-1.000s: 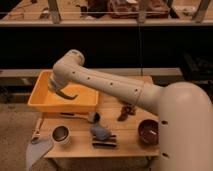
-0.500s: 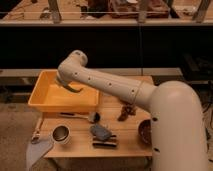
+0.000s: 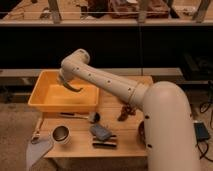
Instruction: Place pepper in tray
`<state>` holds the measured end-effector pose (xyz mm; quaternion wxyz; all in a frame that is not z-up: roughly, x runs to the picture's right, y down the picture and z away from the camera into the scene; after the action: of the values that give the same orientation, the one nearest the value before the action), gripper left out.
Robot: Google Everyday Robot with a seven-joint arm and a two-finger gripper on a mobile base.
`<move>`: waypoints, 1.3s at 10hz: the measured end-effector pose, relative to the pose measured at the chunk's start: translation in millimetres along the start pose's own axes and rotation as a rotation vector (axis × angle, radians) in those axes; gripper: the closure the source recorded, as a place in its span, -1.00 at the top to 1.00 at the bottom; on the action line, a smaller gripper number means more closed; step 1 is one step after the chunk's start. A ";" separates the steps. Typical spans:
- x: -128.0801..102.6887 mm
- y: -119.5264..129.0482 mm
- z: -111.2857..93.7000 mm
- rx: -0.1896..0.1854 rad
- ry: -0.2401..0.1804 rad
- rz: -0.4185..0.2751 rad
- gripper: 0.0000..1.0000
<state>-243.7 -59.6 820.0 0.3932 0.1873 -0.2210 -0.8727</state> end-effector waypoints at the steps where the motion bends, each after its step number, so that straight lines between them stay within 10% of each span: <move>1: 0.1 -0.9 0.6 0.001 -0.001 -0.001 -0.92; 9: -0.8 0.0 0.2 0.000 -0.001 0.000 0.53; 13: -1.1 0.5 -0.1 -0.001 -0.001 0.001 0.60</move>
<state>-242.7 -59.1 820.4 0.3935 0.1867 -0.2210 -0.8726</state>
